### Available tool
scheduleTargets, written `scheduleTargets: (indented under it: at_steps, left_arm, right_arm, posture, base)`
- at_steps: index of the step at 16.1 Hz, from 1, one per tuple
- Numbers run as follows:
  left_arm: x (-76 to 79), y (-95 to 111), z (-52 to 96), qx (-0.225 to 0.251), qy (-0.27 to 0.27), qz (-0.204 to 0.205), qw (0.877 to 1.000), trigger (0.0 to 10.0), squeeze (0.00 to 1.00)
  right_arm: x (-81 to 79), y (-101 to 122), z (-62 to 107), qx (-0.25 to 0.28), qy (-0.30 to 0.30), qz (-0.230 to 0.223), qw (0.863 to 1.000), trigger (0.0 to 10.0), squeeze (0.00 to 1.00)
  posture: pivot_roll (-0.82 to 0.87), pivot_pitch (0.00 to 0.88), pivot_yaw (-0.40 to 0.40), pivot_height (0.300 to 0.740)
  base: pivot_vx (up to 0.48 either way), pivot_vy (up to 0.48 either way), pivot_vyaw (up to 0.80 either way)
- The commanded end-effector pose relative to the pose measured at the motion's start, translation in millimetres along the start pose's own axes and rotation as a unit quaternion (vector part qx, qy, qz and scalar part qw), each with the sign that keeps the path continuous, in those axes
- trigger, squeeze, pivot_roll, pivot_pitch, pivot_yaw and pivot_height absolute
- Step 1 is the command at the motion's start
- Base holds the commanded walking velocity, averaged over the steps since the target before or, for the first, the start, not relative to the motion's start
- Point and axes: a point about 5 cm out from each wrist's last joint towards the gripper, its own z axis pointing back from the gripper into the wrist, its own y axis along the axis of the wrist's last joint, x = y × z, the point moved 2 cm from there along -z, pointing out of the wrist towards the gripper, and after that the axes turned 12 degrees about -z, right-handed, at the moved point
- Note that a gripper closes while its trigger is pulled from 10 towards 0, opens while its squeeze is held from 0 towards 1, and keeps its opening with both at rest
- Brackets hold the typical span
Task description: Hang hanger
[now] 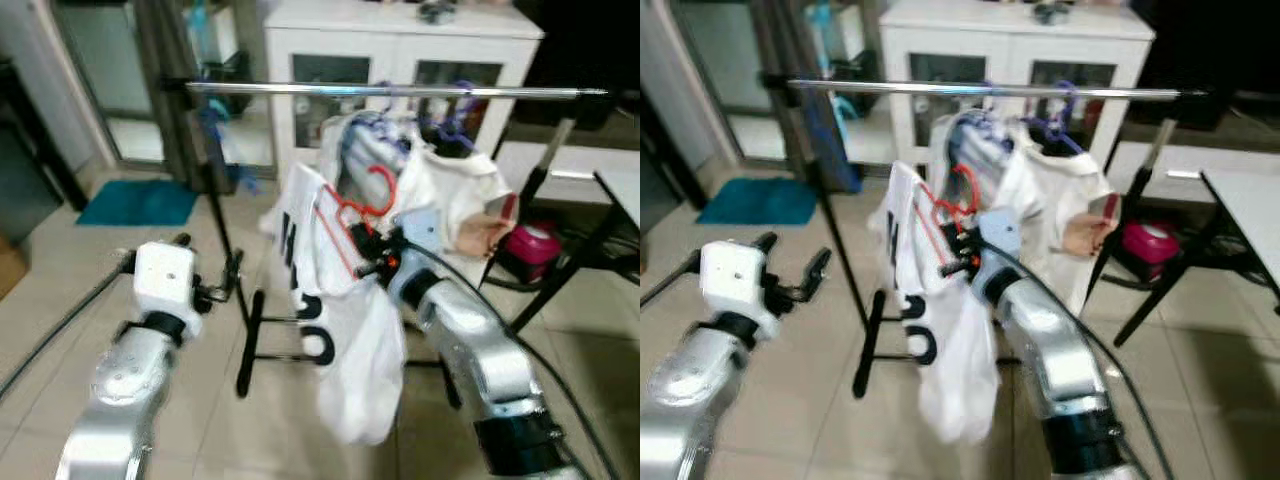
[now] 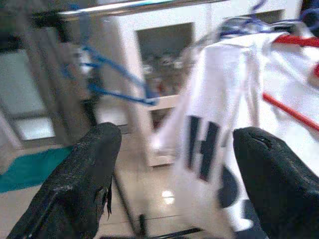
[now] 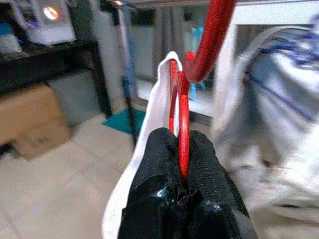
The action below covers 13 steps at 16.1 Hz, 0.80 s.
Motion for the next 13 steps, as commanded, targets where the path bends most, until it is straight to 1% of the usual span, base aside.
scheduleTargets:
  at_steps: [1, 8, 13]
  left_arm:
    - [-6.0, 0.7, 3.3, -0.003, 0.009, -0.008, 1.0, 10.0, 0.0]
    - [-4.9, -0.5, 4.6, -0.006, 0.003, -0.013, 1.0, 10.0, 0.0]
    - [-0.7, -2.4, 6.2, -0.009, -0.006, -0.013, 1.0, 10.0, 0.0]
  right_arm:
    - [-6.0, 14.4, -2.5, 0.024, 0.007, 0.003, 1.0, 10.0, 0.0]
    - [-4.5, 15.6, -1.7, 0.023, 0.0, 0.009, 1.0, 10.0, 0.0]
    - [-5.8, 15.3, 0.6, 0.02, 0.004, 0.021, 1.0, 10.0, 0.0]
  posture:
    - [0.01, 0.0, 0.012, 0.74]
    - [0.0, 0.0, 0.02, 0.74]
    - [0.0, 0.0, 0.018, 0.74]
  base:
    - [0.431, 0.0, 0.0]
    - [0.431, 0.0, 0.0]
    - [0.43, 0.0, 0.0]
